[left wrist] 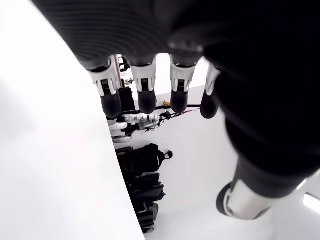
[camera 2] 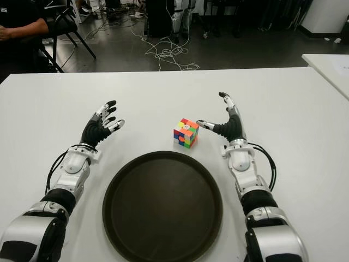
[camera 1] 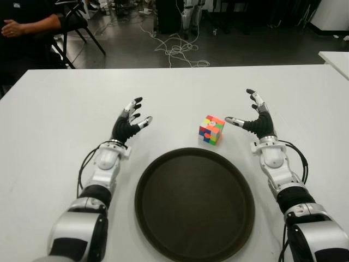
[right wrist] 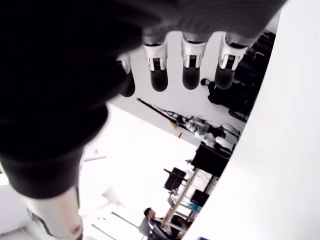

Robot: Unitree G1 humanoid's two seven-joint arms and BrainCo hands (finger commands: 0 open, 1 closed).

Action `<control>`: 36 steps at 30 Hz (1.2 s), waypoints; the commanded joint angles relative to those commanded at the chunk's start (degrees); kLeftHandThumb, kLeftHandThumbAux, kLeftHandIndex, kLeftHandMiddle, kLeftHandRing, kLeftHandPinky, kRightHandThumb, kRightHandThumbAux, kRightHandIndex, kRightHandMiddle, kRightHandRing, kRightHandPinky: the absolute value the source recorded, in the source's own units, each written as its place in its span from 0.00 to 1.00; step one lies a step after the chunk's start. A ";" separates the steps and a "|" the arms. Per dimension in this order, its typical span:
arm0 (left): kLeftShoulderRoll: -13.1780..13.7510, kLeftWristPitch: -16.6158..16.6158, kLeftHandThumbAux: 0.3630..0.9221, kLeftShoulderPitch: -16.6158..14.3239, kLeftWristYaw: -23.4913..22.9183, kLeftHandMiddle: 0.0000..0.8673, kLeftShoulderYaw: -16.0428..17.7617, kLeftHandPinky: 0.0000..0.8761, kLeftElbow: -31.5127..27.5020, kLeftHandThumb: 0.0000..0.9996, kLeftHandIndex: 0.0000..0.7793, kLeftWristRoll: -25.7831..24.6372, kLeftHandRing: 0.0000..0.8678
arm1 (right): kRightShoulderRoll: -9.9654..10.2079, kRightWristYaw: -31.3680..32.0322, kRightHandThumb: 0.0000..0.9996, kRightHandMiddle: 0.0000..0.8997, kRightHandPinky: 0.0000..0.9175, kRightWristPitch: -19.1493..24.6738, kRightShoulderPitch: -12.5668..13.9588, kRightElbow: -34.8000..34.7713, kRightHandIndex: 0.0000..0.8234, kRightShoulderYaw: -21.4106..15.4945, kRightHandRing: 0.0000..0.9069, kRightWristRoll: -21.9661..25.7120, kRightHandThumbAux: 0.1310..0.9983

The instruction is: Pick up the Rubik's Cube and put it in the plate

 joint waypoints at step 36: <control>-0.58 0.48 0.70 -0.36 0.40 0.00 1.06 0.00 0.45 0.00 0.00 -0.69 0.00 | -1.28 3.22 0.00 0.00 0.00 -1.16 -2.25 -3.96 0.00 -1.92 0.00 3.74 0.71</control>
